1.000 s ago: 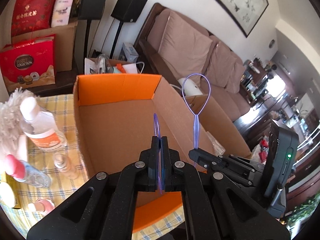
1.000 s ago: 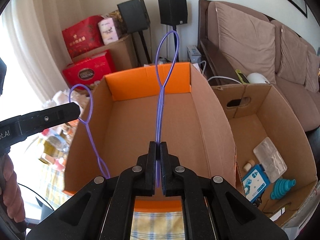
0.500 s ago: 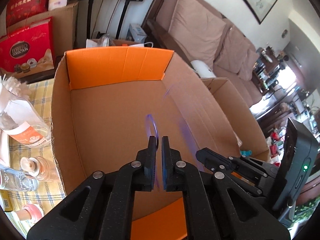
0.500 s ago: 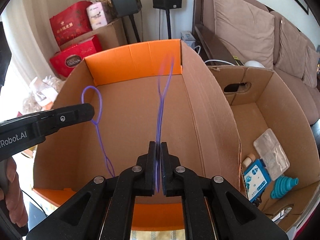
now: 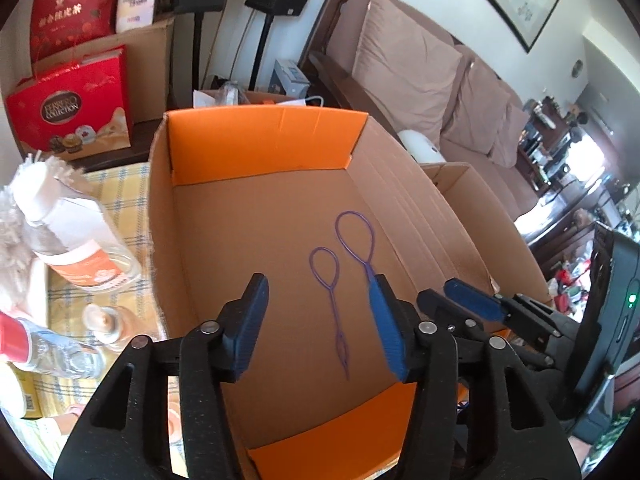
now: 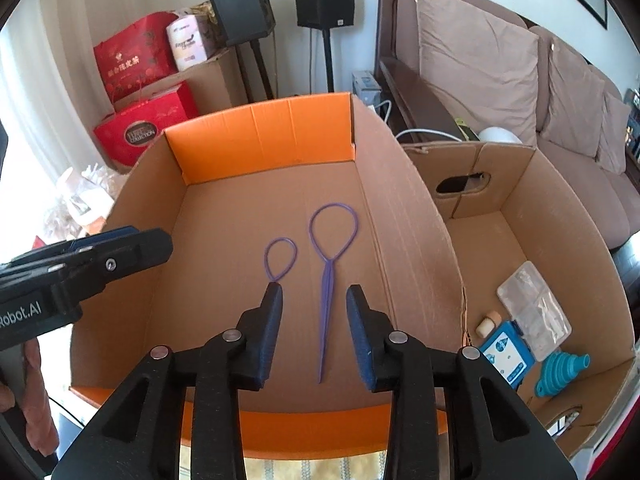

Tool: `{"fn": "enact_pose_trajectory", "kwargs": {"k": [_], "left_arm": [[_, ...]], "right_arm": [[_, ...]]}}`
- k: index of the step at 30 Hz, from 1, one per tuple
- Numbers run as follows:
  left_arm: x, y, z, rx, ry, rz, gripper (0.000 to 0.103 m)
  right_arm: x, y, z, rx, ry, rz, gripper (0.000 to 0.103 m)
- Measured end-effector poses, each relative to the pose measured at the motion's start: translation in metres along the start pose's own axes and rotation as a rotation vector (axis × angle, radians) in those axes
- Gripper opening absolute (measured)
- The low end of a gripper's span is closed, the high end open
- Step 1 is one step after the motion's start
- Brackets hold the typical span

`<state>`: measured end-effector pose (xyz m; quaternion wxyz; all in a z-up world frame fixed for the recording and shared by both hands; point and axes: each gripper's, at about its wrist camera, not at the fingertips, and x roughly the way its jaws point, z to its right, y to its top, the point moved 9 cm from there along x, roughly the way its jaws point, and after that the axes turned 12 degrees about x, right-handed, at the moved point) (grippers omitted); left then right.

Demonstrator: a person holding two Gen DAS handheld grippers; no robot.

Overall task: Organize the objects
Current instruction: 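Open both grippers to drop the purple loops into the box, then withdraw both grippers from the box back toward the table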

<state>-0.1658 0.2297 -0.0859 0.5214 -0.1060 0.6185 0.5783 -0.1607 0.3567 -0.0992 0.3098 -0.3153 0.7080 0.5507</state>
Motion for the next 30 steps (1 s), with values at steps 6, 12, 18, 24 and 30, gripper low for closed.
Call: {"fn": "enact_pose_trajectory", "kwargs": {"k": [6,12,18,24,30], "left_arm": [[-0.009,-0.001,-0.008,0.011,0.053,0.016,0.067],[-0.020,-0.001,-0.015,0.028,0.105,0.039,0.085],[-0.037,-0.003,-0.025,0.052,0.162,0.074,0.098],[-0.055,-0.006,-0.039,0.066,0.207,0.097,0.103],[-0.069,-0.013,-0.057,0.047,0.254,0.090,0.103]], "right_arm": [[-0.011,0.007,-0.004,0.006,0.005,0.028,0.051],[-0.022,0.013,-0.008,0.018,0.016,0.057,0.070],[-0.032,0.017,-0.012,0.027,0.027,0.079,0.080],[-0.041,0.016,-0.020,0.016,0.035,0.095,0.087],[-0.051,0.015,-0.035,-0.002,0.052,0.109,0.101]]}}
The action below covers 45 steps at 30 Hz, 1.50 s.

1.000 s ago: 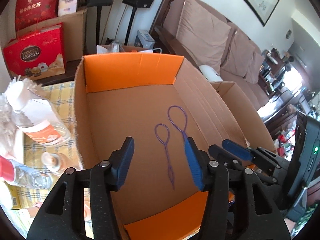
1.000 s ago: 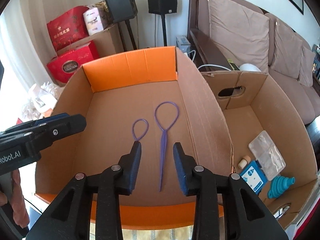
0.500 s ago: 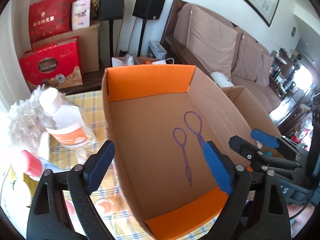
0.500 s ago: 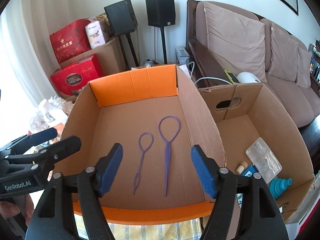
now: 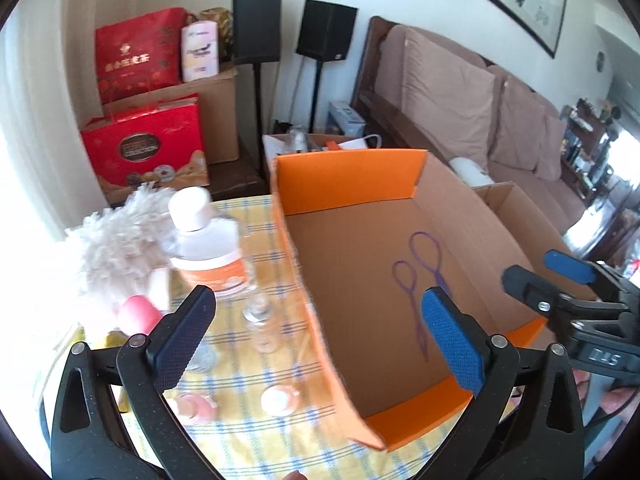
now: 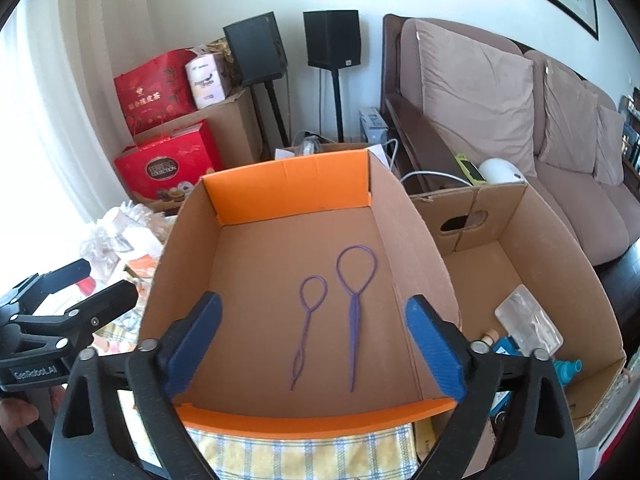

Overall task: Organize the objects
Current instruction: 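Withdraw both grippers from the box back toward the table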

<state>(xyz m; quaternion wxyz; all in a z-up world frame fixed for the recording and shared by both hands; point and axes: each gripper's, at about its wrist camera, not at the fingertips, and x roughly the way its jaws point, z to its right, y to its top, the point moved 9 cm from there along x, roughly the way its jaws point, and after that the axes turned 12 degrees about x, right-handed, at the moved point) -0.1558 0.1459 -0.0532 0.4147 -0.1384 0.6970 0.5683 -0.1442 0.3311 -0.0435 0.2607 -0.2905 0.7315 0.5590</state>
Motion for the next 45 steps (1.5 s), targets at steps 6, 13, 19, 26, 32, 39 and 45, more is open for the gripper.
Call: {"fn": "enact_pose_trajectory", "kwargs": {"k": [6,13,19,26,32,39,45], "left_arm": [[-0.014,-0.006,-0.024,-0.039,0.022,0.015,0.103],[-0.032,-0.013,-0.049,-0.064,0.046,0.034,0.103],[-0.045,-0.022,-0.066,-0.069,0.066,0.038,0.103],[-0.060,-0.034,-0.087,-0.086,0.090,0.041,0.103],[-0.071,-0.045,-0.109,-0.107,0.110,0.043,0.103],[-0.077,-0.060,-0.131,-0.130,0.138,0.039,0.103],[-0.078,-0.069,-0.142,-0.141,0.154,0.034,0.103]], "right_arm": [[-0.008,0.000,-0.021,-0.028,0.008,0.013,0.102],[-0.014,-0.003,-0.046,-0.051,0.026,0.019,0.102],[-0.015,-0.009,-0.070,-0.068,0.052,0.009,0.102],[-0.015,-0.017,-0.098,-0.100,0.087,-0.001,0.102],[-0.013,-0.025,-0.120,-0.122,0.115,-0.011,0.102],[-0.008,-0.031,-0.137,-0.140,0.129,-0.020,0.102],[-0.005,-0.036,-0.154,-0.156,0.146,-0.025,0.102]]}}
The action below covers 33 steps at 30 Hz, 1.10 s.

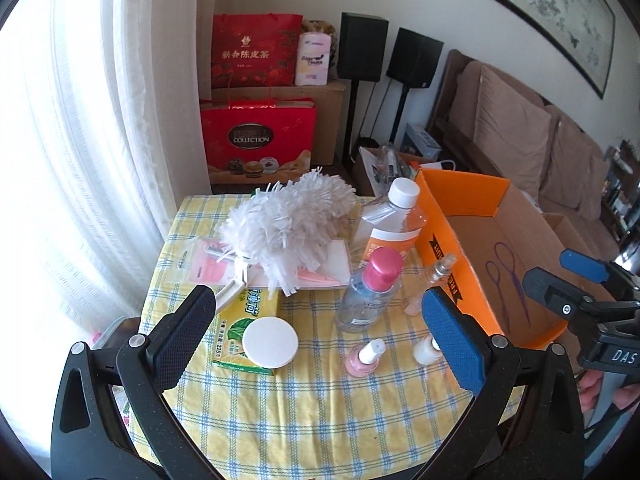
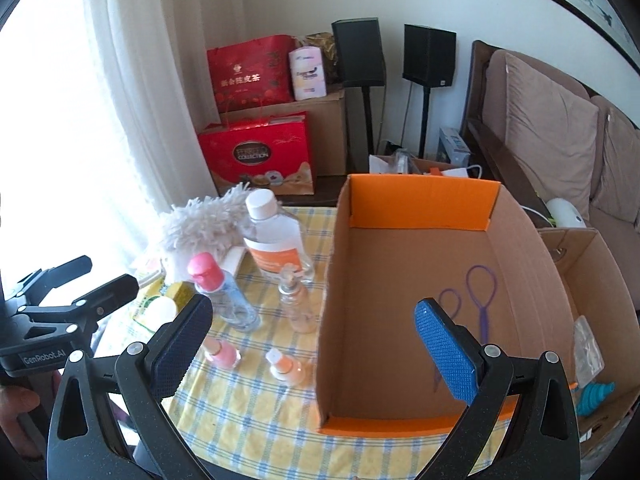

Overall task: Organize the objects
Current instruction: 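Withdraw both grippers from the box back toward the table, then grasp the small white-capped nail polish bottle with the right gripper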

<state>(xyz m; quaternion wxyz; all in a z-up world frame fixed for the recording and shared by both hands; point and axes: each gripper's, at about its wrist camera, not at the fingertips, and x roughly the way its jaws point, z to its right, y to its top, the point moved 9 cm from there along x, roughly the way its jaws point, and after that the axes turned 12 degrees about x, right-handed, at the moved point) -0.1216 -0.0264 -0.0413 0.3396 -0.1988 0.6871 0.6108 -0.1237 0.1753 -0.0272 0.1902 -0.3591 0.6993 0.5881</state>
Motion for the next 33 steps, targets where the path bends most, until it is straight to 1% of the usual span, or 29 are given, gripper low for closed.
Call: {"fn": "enact_pose_trajectory", "kwargs": {"k": [6,10,13,15,19,20,21,22,24,26,27,28,29,31,33], "left_arm": [[0.004,-0.006,-0.008,-0.017,-0.006,-0.005,0.103],[0.009,-0.011,-0.011,-0.023,-0.021,-0.009,0.103],[0.014,-0.016,-0.009,-0.003,-0.020,-0.017,0.103],[0.019,-0.020,-0.005,0.008,-0.028,-0.028,0.103],[0.025,-0.026,0.004,0.030,-0.053,-0.024,0.103],[0.027,-0.028,0.007,0.035,-0.059,-0.022,0.101],[0.028,-0.030,0.009,0.038,-0.063,-0.022,0.098],[0.030,-0.032,0.012,0.039,-0.069,-0.023,0.095],[0.036,-0.036,0.017,0.040,-0.088,-0.027,0.089],[0.039,-0.038,0.021,0.042,-0.101,-0.025,0.082],[0.042,-0.039,0.024,0.045,-0.107,-0.026,0.076],[0.044,-0.040,0.026,0.048,-0.111,-0.027,0.070],[0.046,-0.041,0.028,0.050,-0.117,-0.029,0.068],[0.051,-0.043,0.032,0.055,-0.130,-0.034,0.056],[0.055,-0.045,0.036,0.058,-0.143,-0.042,0.049]], "right_arm": [[0.008,-0.004,-0.011,-0.011,0.016,-0.014,0.102],[0.013,-0.005,-0.016,0.004,0.052,-0.023,0.102],[0.018,-0.007,-0.017,0.022,0.077,-0.036,0.093],[0.023,-0.008,-0.018,0.020,0.074,-0.046,0.084],[0.029,-0.016,-0.022,0.009,0.083,-0.064,0.074],[0.031,-0.020,-0.023,0.006,0.088,-0.072,0.068],[0.032,-0.022,-0.023,0.004,0.092,-0.077,0.062],[0.034,-0.026,-0.024,0.000,0.095,-0.080,0.059],[0.036,-0.031,-0.024,-0.005,0.092,-0.077,0.048],[0.038,-0.037,-0.024,-0.014,0.089,-0.074,0.044],[0.040,-0.039,-0.024,-0.018,0.088,-0.074,0.039],[0.042,-0.042,-0.025,-0.024,0.087,-0.076,0.037],[0.043,-0.045,-0.024,-0.026,0.086,-0.078,0.035],[0.047,-0.050,-0.023,-0.027,0.089,-0.086,0.033],[0.051,-0.056,-0.022,-0.016,0.100,-0.104,0.026]]}}
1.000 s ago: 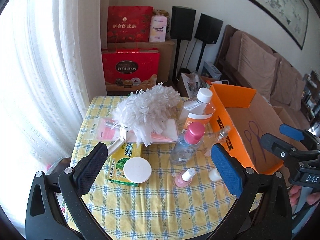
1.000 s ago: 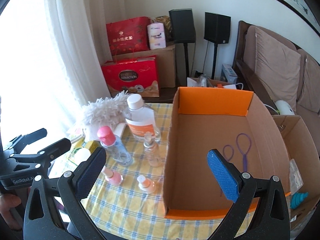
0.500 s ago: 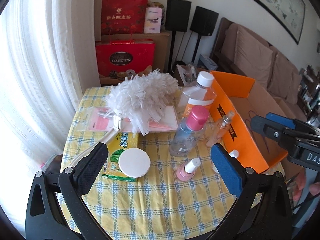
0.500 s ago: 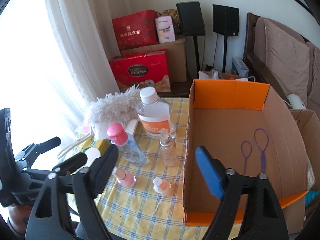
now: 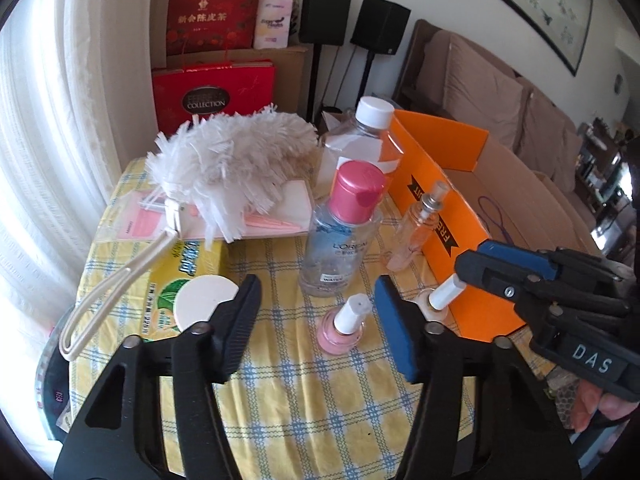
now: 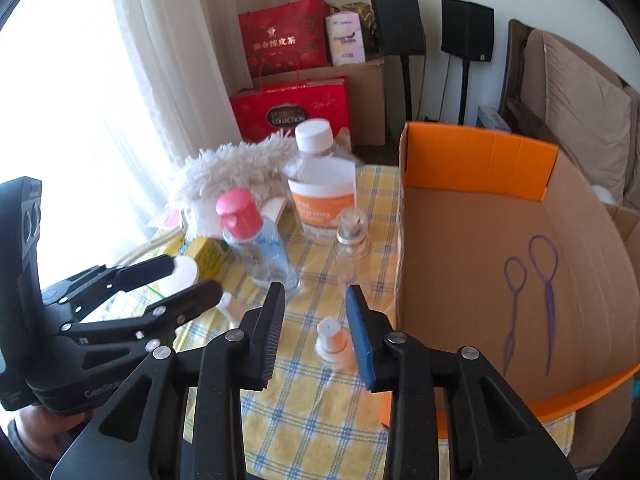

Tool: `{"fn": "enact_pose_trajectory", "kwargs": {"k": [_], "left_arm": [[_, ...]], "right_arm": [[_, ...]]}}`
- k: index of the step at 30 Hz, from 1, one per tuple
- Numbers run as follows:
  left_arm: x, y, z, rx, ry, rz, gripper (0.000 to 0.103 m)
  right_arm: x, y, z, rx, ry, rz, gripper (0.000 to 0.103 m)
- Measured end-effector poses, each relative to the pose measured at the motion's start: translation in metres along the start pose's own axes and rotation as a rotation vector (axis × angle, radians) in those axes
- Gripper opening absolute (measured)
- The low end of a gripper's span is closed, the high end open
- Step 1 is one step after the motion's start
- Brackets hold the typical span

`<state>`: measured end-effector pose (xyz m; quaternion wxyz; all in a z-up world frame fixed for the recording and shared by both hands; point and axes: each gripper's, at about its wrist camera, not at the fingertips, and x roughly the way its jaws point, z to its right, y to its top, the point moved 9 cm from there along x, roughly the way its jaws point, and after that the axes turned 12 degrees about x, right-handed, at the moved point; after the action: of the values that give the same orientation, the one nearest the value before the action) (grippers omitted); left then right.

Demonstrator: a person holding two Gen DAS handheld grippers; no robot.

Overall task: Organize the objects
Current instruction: 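Grasp the small white-capped nail polish bottle with the right gripper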

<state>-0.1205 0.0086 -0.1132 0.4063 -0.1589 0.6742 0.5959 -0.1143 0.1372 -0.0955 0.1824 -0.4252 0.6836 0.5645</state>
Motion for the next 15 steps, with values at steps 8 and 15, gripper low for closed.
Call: {"fn": "enact_pose_trajectory", "kwargs": {"k": [8,15], "left_arm": [[0.016,-0.006,0.012,0.018,-0.018,-0.024,0.039],[0.022,-0.007,0.013,0.007,-0.018,-0.029,0.038]], "right_arm": [[0.011,-0.012,0.000,-0.021,-0.022,-0.002,0.019],[0.012,-0.013,0.003,-0.060,-0.082,0.000,0.022]]}}
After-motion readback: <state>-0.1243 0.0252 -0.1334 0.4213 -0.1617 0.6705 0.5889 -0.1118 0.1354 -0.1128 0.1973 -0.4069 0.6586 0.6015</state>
